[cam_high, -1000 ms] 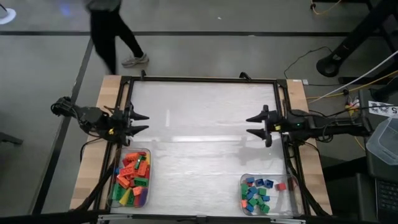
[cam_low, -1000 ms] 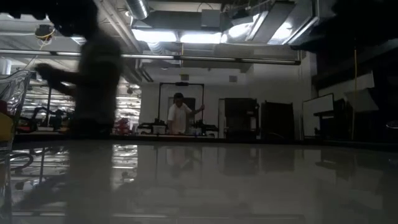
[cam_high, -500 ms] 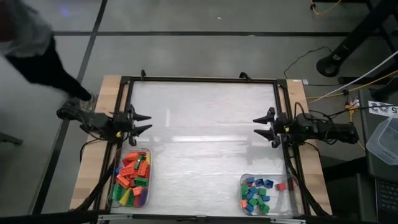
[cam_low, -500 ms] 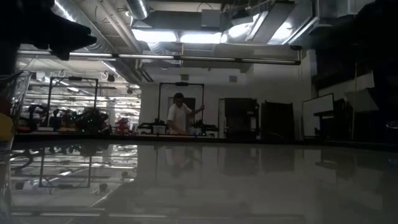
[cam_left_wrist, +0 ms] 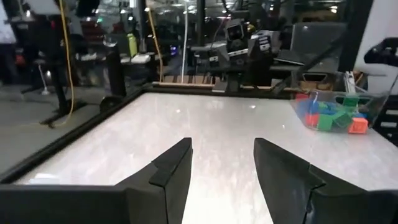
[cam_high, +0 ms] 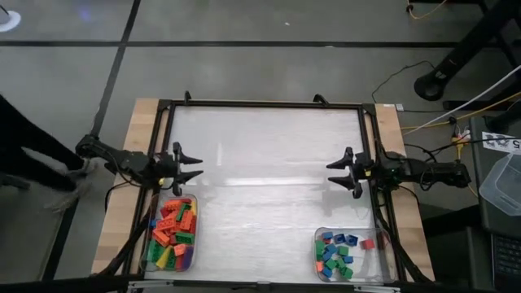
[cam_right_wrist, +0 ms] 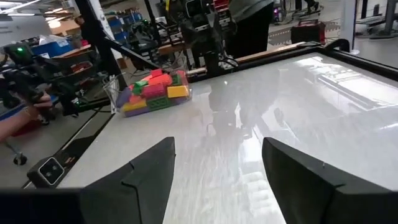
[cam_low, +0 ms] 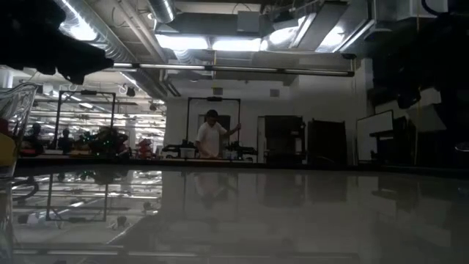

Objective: Sort blocks by size
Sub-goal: Return to Home Position

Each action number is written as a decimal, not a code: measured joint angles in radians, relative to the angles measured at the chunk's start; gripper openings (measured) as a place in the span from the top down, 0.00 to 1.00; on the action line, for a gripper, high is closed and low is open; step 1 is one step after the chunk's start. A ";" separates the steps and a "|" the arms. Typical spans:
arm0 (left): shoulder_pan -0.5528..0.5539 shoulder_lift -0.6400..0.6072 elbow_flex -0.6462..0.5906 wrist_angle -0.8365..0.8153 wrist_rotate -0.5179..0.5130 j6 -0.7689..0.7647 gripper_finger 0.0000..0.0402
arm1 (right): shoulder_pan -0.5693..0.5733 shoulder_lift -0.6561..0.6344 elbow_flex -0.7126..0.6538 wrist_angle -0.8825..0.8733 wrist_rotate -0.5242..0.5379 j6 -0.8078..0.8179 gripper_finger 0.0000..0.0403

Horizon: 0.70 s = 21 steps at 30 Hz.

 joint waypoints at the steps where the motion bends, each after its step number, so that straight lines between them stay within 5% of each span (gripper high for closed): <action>1: 0.000 0.000 0.000 0.001 0.006 0.021 0.60 | 0.000 0.001 0.000 0.000 -0.004 0.000 0.40; 11: 0.002 0.000 -0.001 -0.001 0.041 0.309 0.60 | 0.000 0.005 -0.001 -0.007 -0.003 0.000 0.40; 21: 0.015 0.000 -0.001 -0.002 -0.042 0.210 0.60 | 0.000 0.005 -0.004 0.016 -0.002 0.000 0.40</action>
